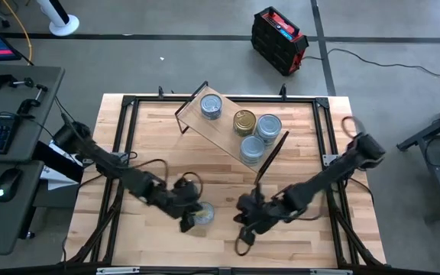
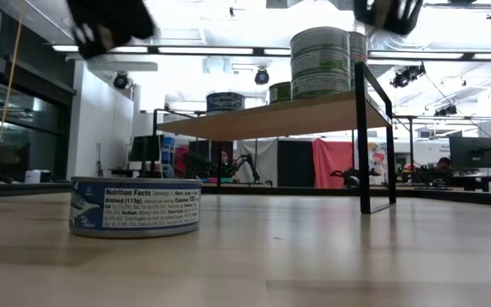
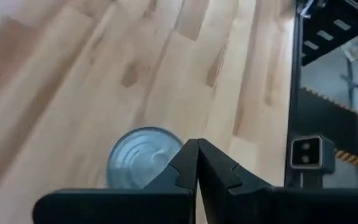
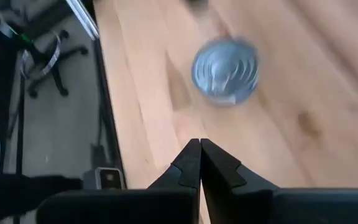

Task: Stack canned seafood by type on shelf
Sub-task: Stack the blue tuna can on top of the other blue tuna cans on the shelf

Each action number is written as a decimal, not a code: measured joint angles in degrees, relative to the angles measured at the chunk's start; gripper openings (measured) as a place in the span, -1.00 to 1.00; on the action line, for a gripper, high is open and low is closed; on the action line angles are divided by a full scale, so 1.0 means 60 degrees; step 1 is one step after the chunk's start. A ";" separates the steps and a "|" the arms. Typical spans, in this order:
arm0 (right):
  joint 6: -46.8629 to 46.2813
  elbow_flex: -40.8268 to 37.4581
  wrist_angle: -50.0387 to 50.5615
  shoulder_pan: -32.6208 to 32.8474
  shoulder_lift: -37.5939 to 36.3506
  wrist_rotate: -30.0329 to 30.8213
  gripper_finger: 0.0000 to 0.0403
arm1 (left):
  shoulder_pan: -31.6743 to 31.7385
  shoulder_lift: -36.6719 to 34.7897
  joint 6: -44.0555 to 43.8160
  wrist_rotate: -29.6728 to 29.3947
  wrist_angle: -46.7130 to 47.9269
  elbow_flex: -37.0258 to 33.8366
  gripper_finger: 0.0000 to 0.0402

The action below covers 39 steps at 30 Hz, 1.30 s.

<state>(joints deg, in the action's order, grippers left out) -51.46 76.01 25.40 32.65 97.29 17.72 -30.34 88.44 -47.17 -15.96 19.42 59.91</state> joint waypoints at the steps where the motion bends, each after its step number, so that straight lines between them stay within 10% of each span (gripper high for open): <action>1: -0.0007 0.0000 -0.0217 -0.0066 0.0329 -0.0256 -1.00 | -0.0162 -0.0227 0.0057 -0.0262 0.0326 0.0013 -1.00; 6: -0.0011 0.0000 -0.2476 -0.0561 0.2064 -0.1318 -1.00 | -0.0865 -0.0401 -0.0214 -0.1162 0.1669 -0.0203 -1.00; 14: -0.0528 0.0000 -0.3104 -0.1327 0.3711 -0.2175 -1.00 | -0.0633 -0.0315 -0.1082 -0.1147 -0.2368 -0.2804 -1.00; 39: -0.0671 0.0004 -0.3040 -0.1899 0.3731 -0.1531 -1.00 | -0.0856 0.0373 -0.1725 -0.0829 -0.4724 -0.4267 -1.00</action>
<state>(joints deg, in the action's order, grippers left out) -55.48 76.03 7.16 21.26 119.68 8.54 -35.47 90.68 -57.52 -20.93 -8.92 34.30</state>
